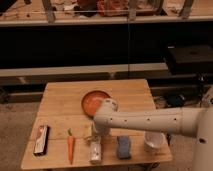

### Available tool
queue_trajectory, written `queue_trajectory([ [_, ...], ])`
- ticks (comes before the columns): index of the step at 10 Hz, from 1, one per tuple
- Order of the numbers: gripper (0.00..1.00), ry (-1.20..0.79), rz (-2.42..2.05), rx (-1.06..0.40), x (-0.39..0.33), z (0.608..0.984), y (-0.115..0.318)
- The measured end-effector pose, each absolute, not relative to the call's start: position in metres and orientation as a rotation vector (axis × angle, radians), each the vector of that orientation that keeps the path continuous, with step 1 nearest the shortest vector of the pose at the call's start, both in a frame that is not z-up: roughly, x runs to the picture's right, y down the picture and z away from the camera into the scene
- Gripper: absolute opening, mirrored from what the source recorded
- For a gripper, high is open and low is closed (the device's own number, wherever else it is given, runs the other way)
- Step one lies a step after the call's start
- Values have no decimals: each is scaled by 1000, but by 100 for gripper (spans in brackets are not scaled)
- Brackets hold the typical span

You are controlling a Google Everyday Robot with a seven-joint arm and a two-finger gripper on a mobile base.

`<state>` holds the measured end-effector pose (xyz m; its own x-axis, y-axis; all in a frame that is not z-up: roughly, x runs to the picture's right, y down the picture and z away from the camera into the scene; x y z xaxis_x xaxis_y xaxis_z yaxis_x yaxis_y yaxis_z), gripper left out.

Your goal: Place the bottle in the ceramic bowl

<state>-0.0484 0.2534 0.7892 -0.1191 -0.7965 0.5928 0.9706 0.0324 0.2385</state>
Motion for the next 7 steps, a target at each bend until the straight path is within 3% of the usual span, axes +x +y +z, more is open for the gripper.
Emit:
queue_trajectory([
  [3,79,-697,-1552,-320,-48,792,253],
  [4,75,-696,-1553,-321,-48,793,252],
  [6,55,-695,-1559,-321,-49,794,252],
  [7,52,-695,-1560,-322,-49,794,252],
])
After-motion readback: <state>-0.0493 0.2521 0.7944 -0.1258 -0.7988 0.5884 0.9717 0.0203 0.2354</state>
